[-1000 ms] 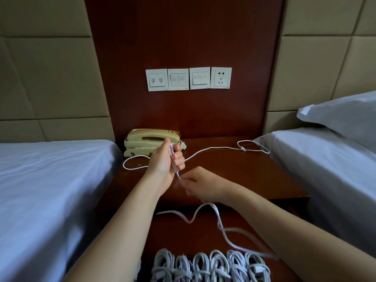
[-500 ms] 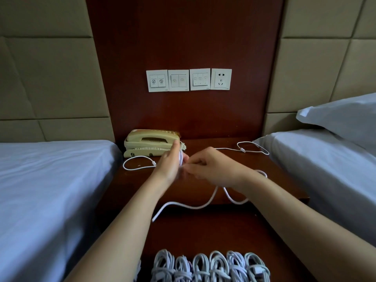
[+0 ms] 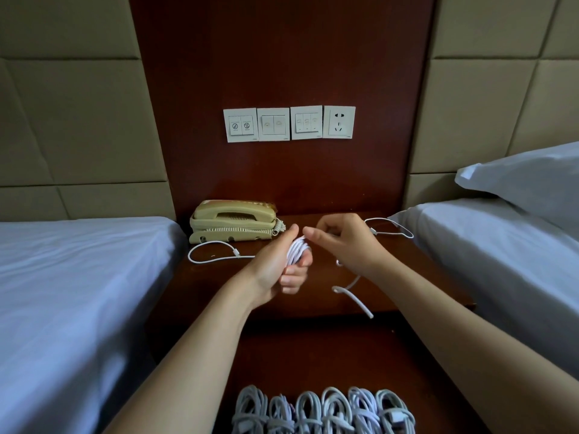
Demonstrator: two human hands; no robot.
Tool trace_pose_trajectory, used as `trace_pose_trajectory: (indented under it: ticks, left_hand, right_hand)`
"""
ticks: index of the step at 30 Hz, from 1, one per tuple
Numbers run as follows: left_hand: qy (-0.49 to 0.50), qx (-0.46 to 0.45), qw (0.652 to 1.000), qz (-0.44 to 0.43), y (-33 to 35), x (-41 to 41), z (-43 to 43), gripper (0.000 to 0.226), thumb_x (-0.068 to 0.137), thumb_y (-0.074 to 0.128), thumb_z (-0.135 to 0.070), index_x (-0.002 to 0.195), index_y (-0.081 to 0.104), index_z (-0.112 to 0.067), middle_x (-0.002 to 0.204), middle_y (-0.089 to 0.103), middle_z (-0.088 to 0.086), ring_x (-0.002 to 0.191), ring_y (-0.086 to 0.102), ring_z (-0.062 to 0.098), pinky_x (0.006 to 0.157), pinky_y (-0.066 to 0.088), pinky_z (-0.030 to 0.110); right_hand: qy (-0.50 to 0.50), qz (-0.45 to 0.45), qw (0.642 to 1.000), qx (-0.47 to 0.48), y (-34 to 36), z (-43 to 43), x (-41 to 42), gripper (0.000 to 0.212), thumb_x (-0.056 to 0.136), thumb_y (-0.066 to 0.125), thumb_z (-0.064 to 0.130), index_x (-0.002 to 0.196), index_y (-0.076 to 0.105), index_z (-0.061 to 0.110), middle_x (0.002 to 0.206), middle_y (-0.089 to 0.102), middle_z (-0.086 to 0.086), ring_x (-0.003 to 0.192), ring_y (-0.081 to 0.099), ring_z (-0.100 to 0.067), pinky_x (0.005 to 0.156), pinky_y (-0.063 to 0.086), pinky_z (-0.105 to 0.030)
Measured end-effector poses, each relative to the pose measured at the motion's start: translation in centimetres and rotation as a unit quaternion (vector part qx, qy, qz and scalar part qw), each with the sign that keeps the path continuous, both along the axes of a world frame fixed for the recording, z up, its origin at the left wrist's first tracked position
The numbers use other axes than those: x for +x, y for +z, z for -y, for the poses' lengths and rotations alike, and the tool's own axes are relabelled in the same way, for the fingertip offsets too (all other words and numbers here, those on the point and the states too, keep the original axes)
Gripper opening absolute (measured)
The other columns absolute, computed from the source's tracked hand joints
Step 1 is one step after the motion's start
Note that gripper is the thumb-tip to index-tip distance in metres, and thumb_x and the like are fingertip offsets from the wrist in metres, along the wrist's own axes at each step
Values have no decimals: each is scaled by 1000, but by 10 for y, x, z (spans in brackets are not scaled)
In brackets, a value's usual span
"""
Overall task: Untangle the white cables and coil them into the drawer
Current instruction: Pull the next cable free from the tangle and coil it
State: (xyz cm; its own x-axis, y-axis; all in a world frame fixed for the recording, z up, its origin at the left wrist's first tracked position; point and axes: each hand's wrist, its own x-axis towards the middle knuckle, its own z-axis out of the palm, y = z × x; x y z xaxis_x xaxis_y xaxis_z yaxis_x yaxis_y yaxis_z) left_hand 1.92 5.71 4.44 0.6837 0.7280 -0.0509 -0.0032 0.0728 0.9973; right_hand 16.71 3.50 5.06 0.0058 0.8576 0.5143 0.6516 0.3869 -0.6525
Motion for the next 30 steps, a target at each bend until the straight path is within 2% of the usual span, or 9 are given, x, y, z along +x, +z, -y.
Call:
trace_pose_trajectory:
  ticks: [3, 8, 14, 20, 25, 30]
  left_hand:
    - [-8, -1, 1000, 27, -1, 2, 1, 50, 100, 20, -37, 61, 34, -10, 37, 22, -8, 29, 20, 4, 33, 22, 16]
    - [-26, -46, 989, 139, -3, 2, 3, 47, 100, 23, -36, 65, 40, -10, 42, 28, -7, 34, 25, 4, 36, 27, 17]
    - [-7, -81, 977, 198, -3, 1, 4, 47, 101, 23, -37, 68, 41, -9, 44, 30, -6, 35, 28, 5, 38, 30, 18]
    - [68, -130, 951, 271, 2, 3, 1, 46, 102, 22, -37, 66, 37, -12, 43, 27, -7, 33, 26, 4, 35, 26, 16]
    - [125, -138, 934, 304, 5, 0, -6, 48, 102, 19, -40, 65, 35, -14, 40, 28, -8, 31, 25, 4, 34, 24, 16]
    - [160, -148, 927, 305, 4, -7, -13, 52, 101, 17, -46, 67, 39, -14, 42, 31, -7, 34, 29, 5, 37, 28, 17]
  right_hand:
    - [6, -32, 999, -9, -2, -3, 2, 38, 89, 62, 29, 54, 49, 23, 38, 31, 13, 41, 27, -3, 43, 25, -20]
    - [15, -61, 998, -9, -11, -6, -2, 45, 96, 52, 24, 52, 41, 19, 48, 29, 9, 44, 24, -3, 45, 21, -20]
    - [18, -31, 998, -46, -25, -14, -5, 41, 99, 44, 22, 59, 47, 15, 56, 41, 1, 57, 37, -10, 58, 31, -29]
    - [30, 51, 991, -120, -36, -5, -15, 39, 98, 43, 20, 60, 48, 20, 55, 46, 8, 50, 39, -3, 52, 32, -16]
    - [57, 143, 980, -125, -33, 6, -23, 27, 98, 44, 22, 84, 64, 11, 58, 48, 7, 53, 43, -6, 55, 33, -16]
    - [74, 241, 956, -149, -33, 11, -32, 28, 99, 42, 27, 95, 62, 9, 83, 63, -7, 78, 57, -22, 76, 47, -41]
